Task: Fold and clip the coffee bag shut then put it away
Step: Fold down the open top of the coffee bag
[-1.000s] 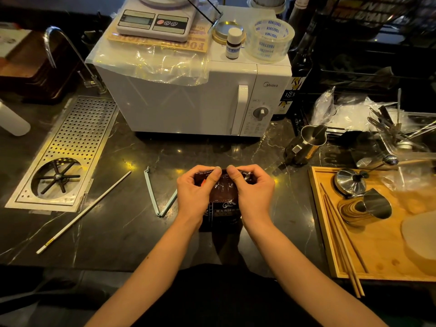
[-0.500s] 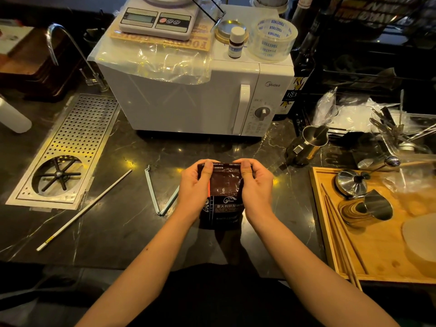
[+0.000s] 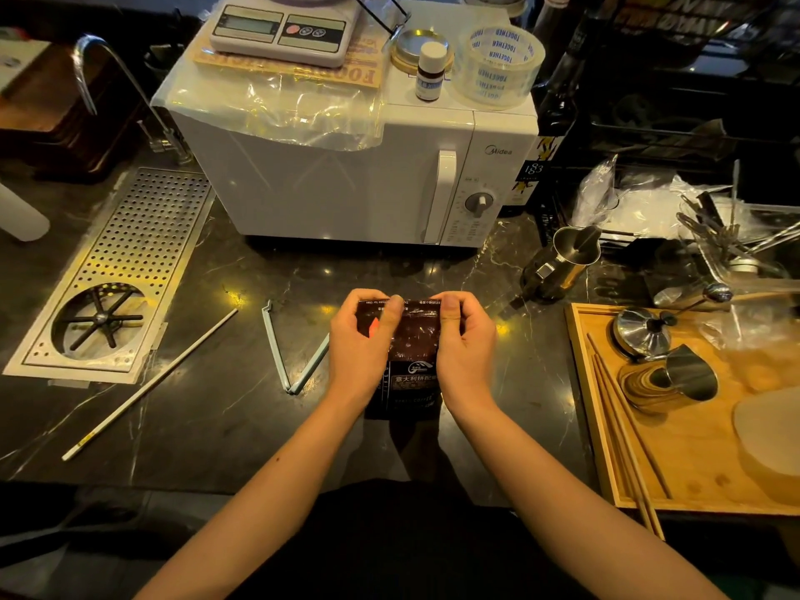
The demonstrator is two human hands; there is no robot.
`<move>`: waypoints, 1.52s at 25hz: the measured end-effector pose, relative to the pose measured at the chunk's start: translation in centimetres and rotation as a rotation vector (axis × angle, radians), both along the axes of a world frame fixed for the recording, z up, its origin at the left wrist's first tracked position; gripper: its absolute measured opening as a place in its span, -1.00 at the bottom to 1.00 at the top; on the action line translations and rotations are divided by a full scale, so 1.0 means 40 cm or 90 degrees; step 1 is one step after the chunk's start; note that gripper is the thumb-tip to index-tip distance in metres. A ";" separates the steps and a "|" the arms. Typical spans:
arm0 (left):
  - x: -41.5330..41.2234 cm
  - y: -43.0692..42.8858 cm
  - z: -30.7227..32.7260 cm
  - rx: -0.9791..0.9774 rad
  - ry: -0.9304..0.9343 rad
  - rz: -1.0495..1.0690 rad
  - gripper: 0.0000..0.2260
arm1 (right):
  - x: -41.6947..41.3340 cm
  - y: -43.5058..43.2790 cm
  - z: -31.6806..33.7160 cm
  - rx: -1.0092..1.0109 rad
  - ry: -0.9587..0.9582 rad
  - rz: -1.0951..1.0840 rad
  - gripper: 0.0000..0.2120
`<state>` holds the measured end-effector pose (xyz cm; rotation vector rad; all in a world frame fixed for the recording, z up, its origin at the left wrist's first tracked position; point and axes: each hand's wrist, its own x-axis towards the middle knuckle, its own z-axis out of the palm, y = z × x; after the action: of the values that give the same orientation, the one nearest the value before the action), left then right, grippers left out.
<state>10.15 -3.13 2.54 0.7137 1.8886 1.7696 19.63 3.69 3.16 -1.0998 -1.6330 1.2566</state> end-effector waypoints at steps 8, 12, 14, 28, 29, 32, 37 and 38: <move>0.014 0.005 0.008 0.043 0.007 -0.003 -0.89 | -0.007 0.001 0.013 -0.033 0.029 0.000 -0.90; 0.016 0.003 0.009 0.048 -0.001 -0.008 -0.88 | -0.013 -0.001 0.018 -0.010 -0.005 -0.009 -0.90; 0.017 0.000 0.008 0.055 -0.009 -0.005 -0.87 | -0.014 -0.004 0.021 0.007 -0.013 -0.018 -0.86; -0.016 -0.008 0.015 0.060 -0.245 -0.084 -0.68 | -0.009 0.019 0.002 -0.071 0.041 0.013 -0.78; -0.018 -0.009 0.017 0.064 -0.276 -0.091 -0.68 | -0.006 0.021 0.002 -0.079 0.048 0.024 -0.78; -0.023 -0.014 0.024 0.073 -0.311 -0.098 -0.73 | 0.004 0.028 0.008 -0.115 0.068 0.061 -0.77; -0.069 -0.048 0.039 -0.051 0.056 -0.068 -0.93 | 0.047 0.063 0.039 -0.020 -0.022 0.140 -0.88; -0.090 -0.054 0.054 -0.079 0.140 -0.104 -0.92 | 0.056 0.077 0.050 0.029 -0.058 0.167 -0.91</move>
<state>6.57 -5.30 4.71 1.0190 1.9969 1.5117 21.86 6.75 5.15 -0.9481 -1.9140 1.3434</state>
